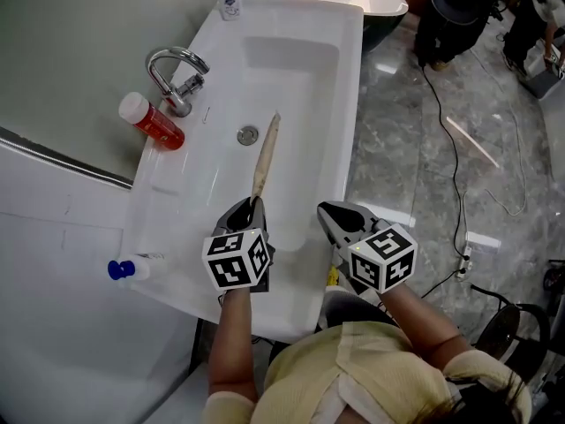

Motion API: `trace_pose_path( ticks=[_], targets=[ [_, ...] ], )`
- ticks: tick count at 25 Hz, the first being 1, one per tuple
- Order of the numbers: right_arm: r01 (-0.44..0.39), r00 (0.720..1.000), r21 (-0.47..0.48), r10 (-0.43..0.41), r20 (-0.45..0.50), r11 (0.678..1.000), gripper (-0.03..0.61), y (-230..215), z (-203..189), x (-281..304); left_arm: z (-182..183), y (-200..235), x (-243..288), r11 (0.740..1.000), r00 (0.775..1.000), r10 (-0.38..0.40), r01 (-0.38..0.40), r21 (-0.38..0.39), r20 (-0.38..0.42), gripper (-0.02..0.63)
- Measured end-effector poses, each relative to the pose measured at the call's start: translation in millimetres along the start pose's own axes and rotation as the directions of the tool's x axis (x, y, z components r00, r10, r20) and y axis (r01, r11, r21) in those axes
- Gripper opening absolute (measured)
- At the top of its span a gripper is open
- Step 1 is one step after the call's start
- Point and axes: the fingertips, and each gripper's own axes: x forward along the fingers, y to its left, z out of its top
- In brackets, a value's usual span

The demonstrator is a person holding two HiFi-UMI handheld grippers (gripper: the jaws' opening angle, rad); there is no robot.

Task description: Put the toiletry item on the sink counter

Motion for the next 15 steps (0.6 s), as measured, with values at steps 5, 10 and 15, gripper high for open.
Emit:
trace_pose_path(
  ticks=[5,10,15],
  targets=[
    [-0.002,1.000,0.015,0.002,-0.011,1.000,0.028,-10.1,-1.2,5.4,-1.7,1.9,23.8,1.000,0.999,0.005,-0.005,0.009,-0.046,0.075],
    [-0.007,1.000,0.021,0.007,-0.023,1.000,0.028,-16.1,-3.8,9.4,-6.7,4.1,49.3,0.996,0.994,0.033,-0.025,0.080,-0.100,0.075],
    [0.000,1.000,0.037,0.001,-0.019,0.999,0.028,-26.5,-3.2,11.5,-6.7,6.0,68.9,0.974,0.984,0.089,-0.054,0.220,-0.152,0.075]
  ],
)
